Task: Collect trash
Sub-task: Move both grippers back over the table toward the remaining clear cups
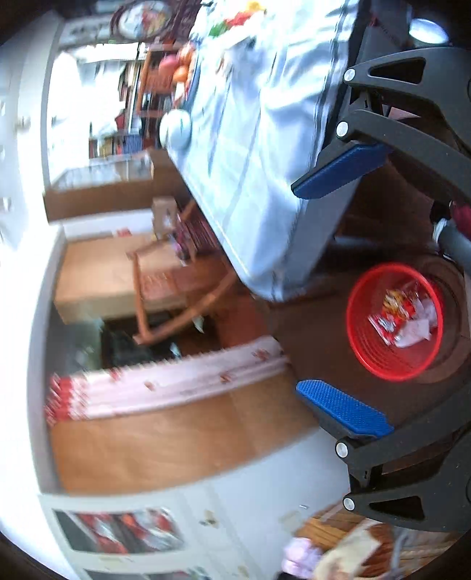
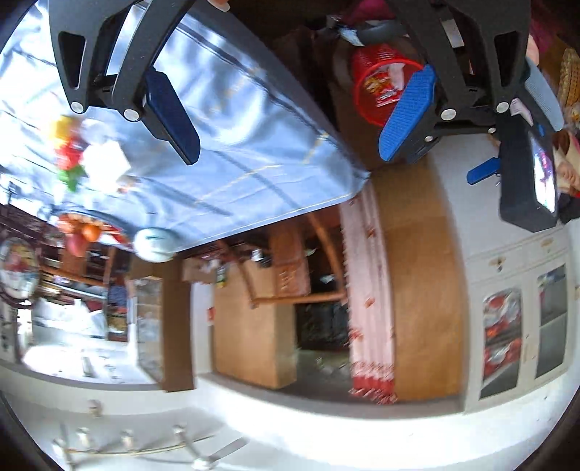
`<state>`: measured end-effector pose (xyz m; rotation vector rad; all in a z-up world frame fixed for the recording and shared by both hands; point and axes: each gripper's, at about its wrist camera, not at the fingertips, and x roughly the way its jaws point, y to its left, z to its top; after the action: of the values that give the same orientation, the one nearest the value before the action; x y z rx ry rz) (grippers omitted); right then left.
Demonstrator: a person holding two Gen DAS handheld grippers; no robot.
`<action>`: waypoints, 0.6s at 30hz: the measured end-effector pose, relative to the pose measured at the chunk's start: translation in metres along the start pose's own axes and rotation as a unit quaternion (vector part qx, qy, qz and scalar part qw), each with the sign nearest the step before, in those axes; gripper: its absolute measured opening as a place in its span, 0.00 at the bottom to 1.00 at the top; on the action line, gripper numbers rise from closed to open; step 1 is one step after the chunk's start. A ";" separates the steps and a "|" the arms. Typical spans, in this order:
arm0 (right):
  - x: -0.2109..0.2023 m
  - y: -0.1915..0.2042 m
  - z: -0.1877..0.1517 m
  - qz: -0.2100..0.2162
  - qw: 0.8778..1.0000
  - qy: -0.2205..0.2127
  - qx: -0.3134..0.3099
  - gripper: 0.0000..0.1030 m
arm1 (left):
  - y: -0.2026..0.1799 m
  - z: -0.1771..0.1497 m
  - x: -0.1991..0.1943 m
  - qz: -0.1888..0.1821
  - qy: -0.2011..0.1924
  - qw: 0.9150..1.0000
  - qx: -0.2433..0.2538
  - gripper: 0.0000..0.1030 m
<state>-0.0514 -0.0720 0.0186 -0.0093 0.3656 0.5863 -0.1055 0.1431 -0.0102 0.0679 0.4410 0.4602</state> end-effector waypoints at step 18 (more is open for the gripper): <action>-0.100 -0.147 -0.051 -0.166 0.978 -0.054 0.116 0.95 | -0.138 0.019 -0.029 -0.179 -0.024 0.977 0.113 0.93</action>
<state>-0.0663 -0.2545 -0.0091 0.1813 0.3170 0.2103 -0.0632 0.0077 -0.0038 0.2150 0.4450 0.0520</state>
